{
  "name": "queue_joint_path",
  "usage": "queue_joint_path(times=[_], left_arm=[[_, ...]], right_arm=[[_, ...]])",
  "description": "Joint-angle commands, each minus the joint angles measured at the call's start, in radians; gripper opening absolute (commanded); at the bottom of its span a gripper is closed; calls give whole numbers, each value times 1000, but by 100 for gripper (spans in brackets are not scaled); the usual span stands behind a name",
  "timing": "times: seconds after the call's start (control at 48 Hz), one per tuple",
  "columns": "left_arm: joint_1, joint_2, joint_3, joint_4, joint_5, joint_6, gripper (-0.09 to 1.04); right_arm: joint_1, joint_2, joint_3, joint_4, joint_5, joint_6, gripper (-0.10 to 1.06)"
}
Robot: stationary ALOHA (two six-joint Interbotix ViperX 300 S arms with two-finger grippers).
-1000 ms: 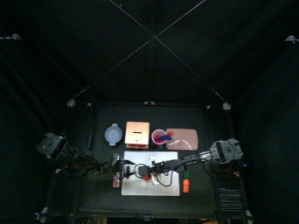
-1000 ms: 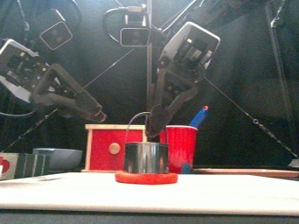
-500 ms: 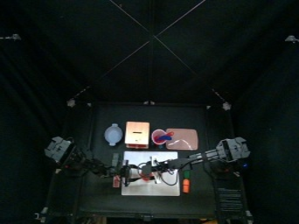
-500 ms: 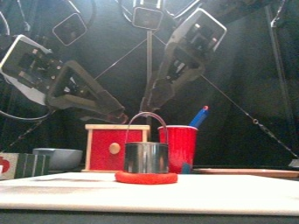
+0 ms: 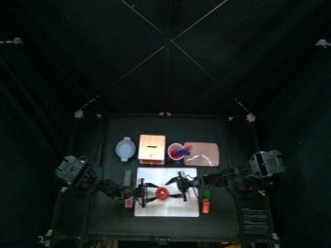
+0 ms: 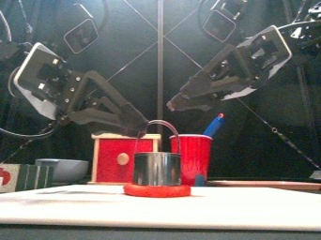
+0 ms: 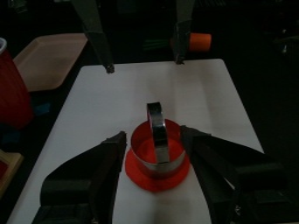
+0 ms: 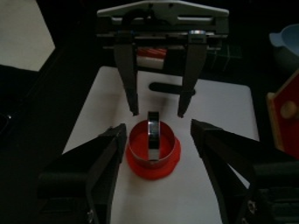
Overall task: Get the cutter from the drawer then cut the dough then place the extra dough in the bowl
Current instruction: Cut the dough
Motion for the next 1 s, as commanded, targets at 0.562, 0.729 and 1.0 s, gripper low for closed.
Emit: queue_joint_path(times=[0.562, 0.729, 1.0], left_arm=[[9, 18, -41, -34, -12, -6, 86], [9, 2, -41, -75, -11, -18, 86], [5, 2, -46, -112, -9, -17, 86]], right_arm=[[3, 138, -5, -15, -204, -6, 92], [3, 132, 0, -12, -204, 3, 92], [14, 124, -2, 0, -199, 5, 92]])
